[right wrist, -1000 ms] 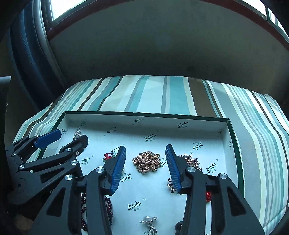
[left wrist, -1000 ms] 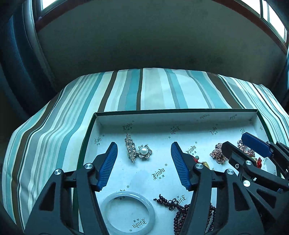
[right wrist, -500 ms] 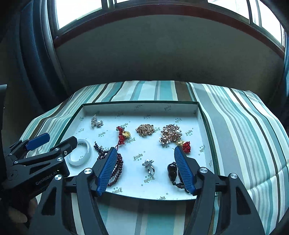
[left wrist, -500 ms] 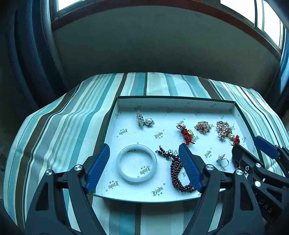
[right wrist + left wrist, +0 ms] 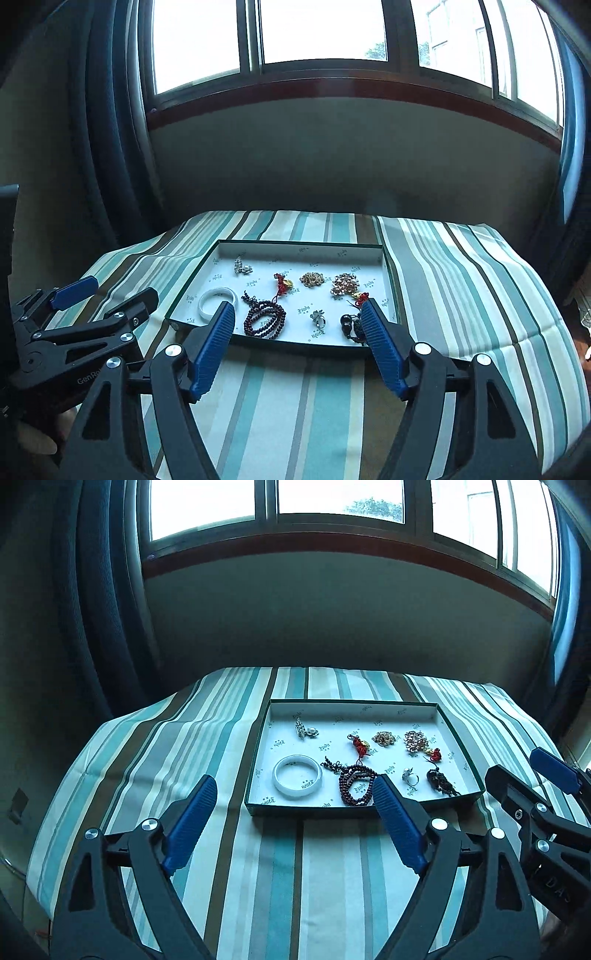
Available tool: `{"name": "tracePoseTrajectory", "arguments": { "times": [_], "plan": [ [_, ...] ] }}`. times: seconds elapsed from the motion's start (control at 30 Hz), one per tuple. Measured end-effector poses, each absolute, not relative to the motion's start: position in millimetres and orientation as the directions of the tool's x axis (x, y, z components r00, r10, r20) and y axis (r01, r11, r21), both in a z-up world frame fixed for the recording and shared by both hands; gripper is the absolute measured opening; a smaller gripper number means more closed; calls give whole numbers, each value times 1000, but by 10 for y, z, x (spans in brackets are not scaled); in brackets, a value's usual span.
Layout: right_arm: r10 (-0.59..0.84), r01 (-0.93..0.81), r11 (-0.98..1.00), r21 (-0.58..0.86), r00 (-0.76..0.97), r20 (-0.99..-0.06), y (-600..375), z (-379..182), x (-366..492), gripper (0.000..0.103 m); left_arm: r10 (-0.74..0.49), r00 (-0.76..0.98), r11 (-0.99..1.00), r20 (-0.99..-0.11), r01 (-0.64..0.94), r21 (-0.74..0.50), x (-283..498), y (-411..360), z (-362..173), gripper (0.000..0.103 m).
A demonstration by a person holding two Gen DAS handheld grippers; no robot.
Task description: Organize jewelry
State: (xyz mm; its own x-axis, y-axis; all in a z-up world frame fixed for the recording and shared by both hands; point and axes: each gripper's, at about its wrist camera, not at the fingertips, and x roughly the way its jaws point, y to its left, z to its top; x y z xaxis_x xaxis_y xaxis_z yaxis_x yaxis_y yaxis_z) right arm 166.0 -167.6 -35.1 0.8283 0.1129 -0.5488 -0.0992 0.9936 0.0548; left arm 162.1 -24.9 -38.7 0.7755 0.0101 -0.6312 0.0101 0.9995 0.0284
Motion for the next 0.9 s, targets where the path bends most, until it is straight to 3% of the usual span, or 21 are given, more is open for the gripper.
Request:
{"name": "tracePoseTrajectory", "arguments": {
  "times": [0.33,0.9],
  "plan": [
    [102,-101,994,30,862,-496,-1675,-155,1326,70,9,821,1000,-571,2,19,1244,-206,-84,89],
    [102,-106,994,19,871,-481,-1603,-124,1191,71,5,829,1000,-559,-2,5,1104,-152,-38,89]
  ]
}}
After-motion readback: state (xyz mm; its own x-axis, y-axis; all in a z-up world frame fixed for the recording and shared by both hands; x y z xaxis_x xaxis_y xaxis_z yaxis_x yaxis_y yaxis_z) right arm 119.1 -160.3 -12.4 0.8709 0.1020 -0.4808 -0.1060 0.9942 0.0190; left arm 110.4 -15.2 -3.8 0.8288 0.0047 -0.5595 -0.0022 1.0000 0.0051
